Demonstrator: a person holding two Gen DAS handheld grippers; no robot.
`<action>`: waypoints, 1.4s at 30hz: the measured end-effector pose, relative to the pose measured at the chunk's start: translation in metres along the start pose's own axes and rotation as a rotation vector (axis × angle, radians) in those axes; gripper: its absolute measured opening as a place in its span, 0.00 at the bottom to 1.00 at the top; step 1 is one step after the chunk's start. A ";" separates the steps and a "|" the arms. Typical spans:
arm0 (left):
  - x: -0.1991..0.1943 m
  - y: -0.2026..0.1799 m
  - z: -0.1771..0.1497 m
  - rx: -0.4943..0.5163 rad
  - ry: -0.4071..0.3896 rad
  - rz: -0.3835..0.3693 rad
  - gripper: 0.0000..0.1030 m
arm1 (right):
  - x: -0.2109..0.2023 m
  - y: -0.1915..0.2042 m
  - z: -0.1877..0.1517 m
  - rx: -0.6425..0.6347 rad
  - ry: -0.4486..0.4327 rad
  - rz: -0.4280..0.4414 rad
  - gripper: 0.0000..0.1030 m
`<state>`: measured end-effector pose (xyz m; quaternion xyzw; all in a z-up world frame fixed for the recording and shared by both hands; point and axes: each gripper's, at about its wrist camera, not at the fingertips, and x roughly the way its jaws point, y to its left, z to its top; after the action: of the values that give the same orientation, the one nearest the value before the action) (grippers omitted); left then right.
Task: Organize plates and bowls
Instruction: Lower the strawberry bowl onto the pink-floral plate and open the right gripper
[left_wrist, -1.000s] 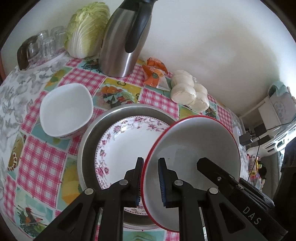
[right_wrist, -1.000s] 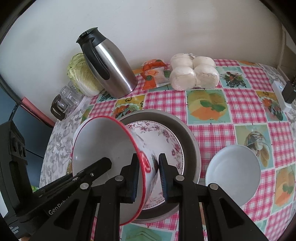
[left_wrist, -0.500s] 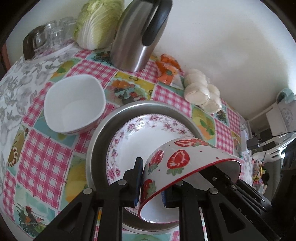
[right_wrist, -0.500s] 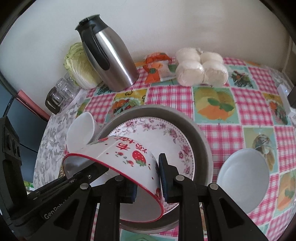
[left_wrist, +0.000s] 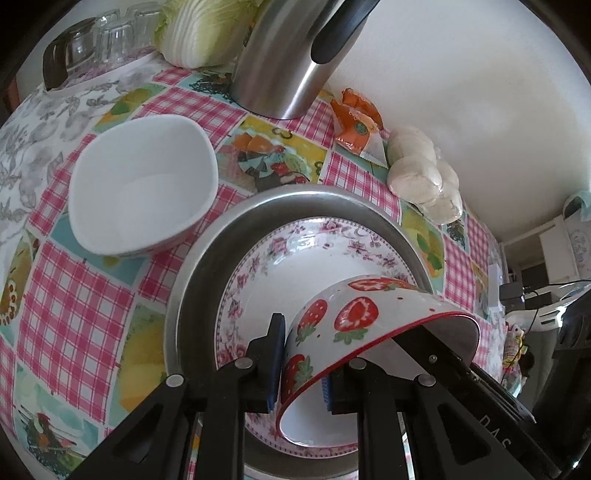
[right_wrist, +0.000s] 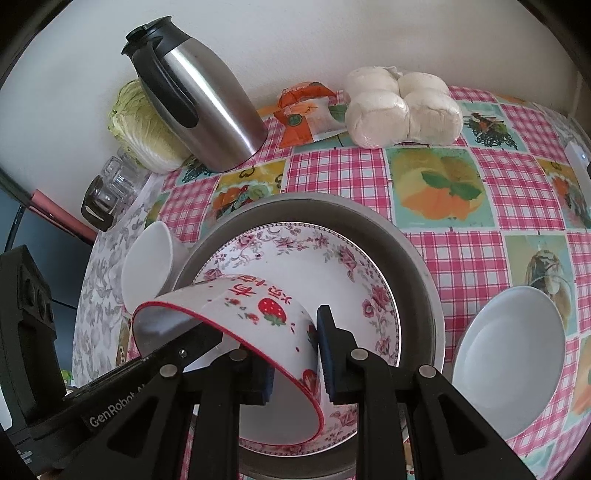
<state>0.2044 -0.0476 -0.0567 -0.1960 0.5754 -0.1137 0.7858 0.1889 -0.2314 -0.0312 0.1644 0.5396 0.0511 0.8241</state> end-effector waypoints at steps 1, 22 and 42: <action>0.000 0.001 0.001 -0.001 -0.001 -0.003 0.18 | 0.000 0.000 0.000 -0.001 0.000 -0.001 0.22; 0.017 0.002 0.006 0.009 -0.006 0.016 0.18 | 0.023 -0.008 0.005 0.027 0.029 -0.030 0.22; 0.006 -0.007 0.007 0.064 -0.015 0.076 0.26 | 0.010 -0.013 0.005 0.028 0.019 -0.078 0.25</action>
<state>0.2128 -0.0548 -0.0567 -0.1494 0.5726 -0.1007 0.7998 0.1967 -0.2417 -0.0422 0.1545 0.5539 0.0129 0.8180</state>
